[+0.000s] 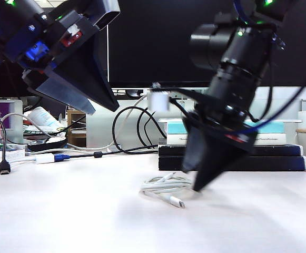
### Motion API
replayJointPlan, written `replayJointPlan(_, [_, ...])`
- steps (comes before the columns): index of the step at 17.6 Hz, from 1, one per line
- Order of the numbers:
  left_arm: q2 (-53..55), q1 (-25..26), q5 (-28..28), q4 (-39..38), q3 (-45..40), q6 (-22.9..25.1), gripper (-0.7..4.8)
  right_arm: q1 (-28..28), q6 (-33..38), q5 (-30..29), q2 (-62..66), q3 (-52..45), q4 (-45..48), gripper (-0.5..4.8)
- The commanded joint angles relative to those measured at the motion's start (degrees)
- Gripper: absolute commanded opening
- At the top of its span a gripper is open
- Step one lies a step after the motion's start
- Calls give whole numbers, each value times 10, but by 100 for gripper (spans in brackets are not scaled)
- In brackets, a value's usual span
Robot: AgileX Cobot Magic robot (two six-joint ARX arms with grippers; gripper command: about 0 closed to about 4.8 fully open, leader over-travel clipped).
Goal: Unfold the white charging cable into a straight cable.
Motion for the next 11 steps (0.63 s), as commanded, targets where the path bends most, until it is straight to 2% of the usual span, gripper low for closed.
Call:
replayJointPlan(1, [-1,0,3,8,4,2,404,1,-21,0,3,3,-2,363])
replayJointPlan(4, [-1,0,5,14,4,2,404,6,-21,-2,3,4,9,357])
replayJointPlan(6, [-1,0,5,15,4,2,404,10,-21,-4,9,5,17,322])
replayJointPlan(9, [-1,0,5,17,4,2,404,20,-21,-4,26,6,21,322])
replayJointPlan(10, [-1,0,5,17,4,2,404,24,-21,1,32,6,22,290])
replayJointPlan(11, [-2,0,5,17,4,0,404,26,-21,10,39,7,24,186])
